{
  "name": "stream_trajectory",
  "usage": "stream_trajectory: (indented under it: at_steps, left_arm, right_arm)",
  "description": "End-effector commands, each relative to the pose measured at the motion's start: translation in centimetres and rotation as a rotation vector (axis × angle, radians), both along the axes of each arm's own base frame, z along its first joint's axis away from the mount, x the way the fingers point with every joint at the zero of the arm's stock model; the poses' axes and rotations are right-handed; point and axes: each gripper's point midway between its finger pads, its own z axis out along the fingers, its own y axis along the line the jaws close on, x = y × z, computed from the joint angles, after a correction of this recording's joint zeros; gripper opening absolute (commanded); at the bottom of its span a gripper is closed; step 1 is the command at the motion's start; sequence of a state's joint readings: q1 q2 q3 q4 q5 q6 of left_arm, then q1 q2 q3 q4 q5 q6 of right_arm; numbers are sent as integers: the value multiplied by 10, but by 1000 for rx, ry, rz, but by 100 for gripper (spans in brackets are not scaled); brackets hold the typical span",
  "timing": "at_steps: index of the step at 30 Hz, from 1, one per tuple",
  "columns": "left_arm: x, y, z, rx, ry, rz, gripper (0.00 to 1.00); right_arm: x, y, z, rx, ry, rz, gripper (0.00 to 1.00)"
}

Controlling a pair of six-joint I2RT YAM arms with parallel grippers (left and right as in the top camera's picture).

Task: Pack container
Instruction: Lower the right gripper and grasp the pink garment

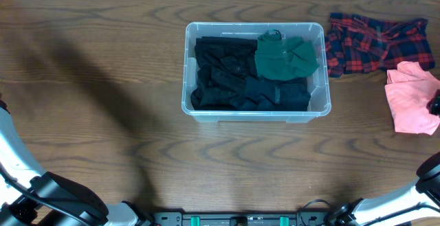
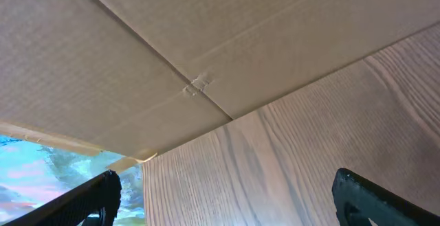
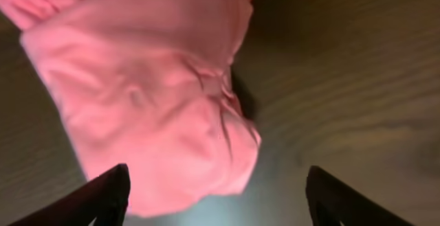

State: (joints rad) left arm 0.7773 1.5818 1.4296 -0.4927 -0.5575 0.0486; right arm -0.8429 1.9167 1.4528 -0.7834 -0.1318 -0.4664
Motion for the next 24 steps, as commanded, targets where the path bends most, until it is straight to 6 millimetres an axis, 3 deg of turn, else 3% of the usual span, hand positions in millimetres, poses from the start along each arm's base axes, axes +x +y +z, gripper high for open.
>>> stream_trajectory:
  at_steps: [1,8,18,24]
  left_arm:
    - [-6,-1,0,6,4,18,98]
    - [-6,-1,0,6,4,17,98]
    - [-6,-1,0,6,4,18,98]
    - [-6,-1,0,6,4,17,98]
  right_arm:
    - [8,11,-9,-2,-30,48,80]
    - [15,19,-32,-12,-78,73,87]
    - [11,30,-68,-12,-141,24,96]
    - [4,37,-77,52,-140,-88,85]
